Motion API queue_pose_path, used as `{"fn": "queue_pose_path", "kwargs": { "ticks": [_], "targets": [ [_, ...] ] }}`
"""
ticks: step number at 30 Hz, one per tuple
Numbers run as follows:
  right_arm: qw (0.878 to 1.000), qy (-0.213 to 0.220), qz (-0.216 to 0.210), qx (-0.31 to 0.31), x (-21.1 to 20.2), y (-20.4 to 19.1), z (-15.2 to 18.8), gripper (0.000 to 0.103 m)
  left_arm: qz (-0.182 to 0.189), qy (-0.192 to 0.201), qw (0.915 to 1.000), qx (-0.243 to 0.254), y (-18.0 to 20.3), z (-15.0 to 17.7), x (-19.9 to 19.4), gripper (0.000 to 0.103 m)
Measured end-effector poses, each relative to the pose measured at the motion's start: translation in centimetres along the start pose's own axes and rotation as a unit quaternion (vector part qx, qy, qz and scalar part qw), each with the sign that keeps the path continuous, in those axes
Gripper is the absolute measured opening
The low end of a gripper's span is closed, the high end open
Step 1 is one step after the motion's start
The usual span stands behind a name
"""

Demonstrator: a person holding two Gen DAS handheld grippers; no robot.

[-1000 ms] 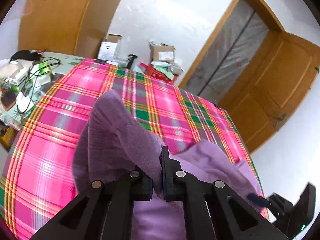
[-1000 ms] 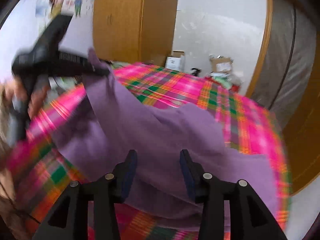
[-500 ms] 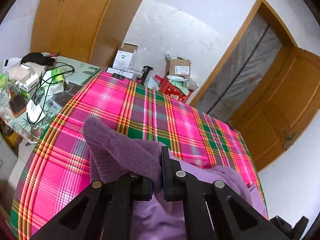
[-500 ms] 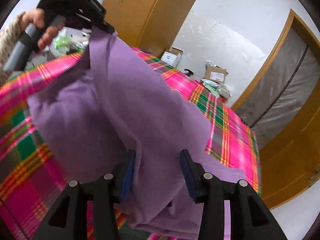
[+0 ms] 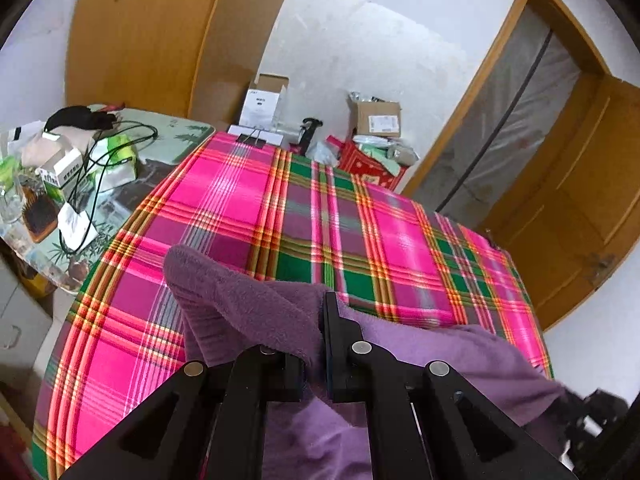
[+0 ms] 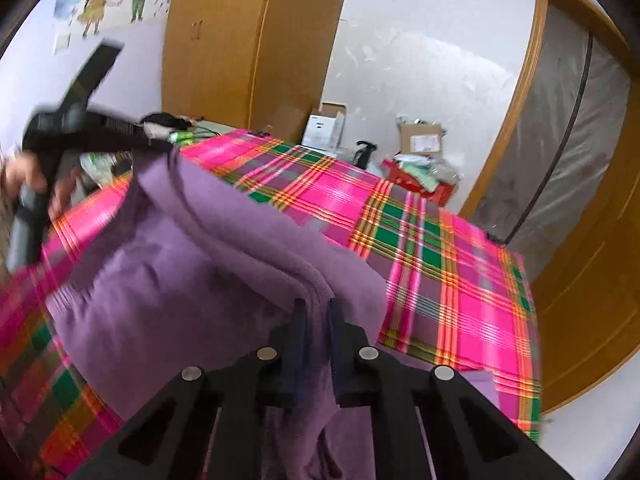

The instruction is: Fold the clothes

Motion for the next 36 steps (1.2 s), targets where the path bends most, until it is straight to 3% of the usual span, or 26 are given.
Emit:
{"fn": "queue_pose_path", "kwargs": {
  "ticks": [8,13,19,26,31,36],
  "targets": [
    [0.995,-0.053,-0.043,0.077,2.7,2.6,-3.0,0.010,0.002,-0.026,0.9997,-0.004,-0.4,0.2,2.6,0.010],
    [0.994,-0.070,-0.012,0.081,5.2,4.0,-3.7,0.010,0.010,-0.044,0.9989,0.009,-0.1,0.7,3.7,0.010],
    [0.992,-0.078,0.023,0.092,7.7,5.5,-4.9,0.010,0.042,-0.057,0.9975,0.003,0.0,1.1,3.4,0.019],
    [0.991,-0.081,0.087,0.059,9.1,5.9,-5.3,0.010,0.038,-0.077,0.9961,0.024,-0.2,3.3,1.2,0.025],
    [0.987,-0.101,0.101,0.069,9.4,6.2,-4.4,0.011,0.024,-0.072,0.9968,0.025,-1.6,5.0,-2.0,0.025],
    [0.989,-0.086,0.092,0.073,7.3,5.5,-4.7,0.011,0.013,-0.079,0.9968,-0.005,-3.7,7.6,-4.1,0.025]
  ]
}}
Point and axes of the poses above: each gripper's, at about its wrist camera, not at the fingertips, and x roughly the way its jaws point, y to its right, z to its underside, the point moved 9 cm from there along x, roughly the way its jaws point, and after that the axes turned 15 degrees about x, right-handed, at the moved point
